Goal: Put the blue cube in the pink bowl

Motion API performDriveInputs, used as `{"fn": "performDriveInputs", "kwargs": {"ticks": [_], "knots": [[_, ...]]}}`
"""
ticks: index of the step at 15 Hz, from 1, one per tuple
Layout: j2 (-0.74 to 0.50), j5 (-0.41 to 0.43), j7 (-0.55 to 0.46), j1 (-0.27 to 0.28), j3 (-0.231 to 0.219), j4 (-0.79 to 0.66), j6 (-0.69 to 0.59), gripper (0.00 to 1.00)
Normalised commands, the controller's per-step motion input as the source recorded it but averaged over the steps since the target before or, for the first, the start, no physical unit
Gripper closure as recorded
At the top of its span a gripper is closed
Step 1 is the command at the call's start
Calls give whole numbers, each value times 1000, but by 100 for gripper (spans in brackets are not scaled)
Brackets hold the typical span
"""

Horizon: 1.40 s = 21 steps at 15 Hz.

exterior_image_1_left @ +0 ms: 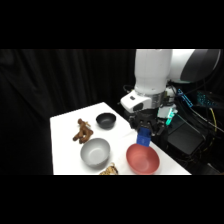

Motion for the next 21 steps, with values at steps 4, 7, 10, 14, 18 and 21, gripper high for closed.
{"fn": "performDriveInputs", "kwargs": {"ticks": [4, 7, 10, 14, 18, 21], "knots": [[161, 175, -119, -27, 35, -9, 287, 77], [169, 192, -174, -69, 47, -45, 300, 77], [178, 181, -202, -104, 59, -36, 284, 77], [181, 173, -208, -135, 78, 2, 241, 77], [146, 136, -171, -131, 106, 45, 134, 25], [60, 141, -149, -133, 119, 70, 17, 0]]}}
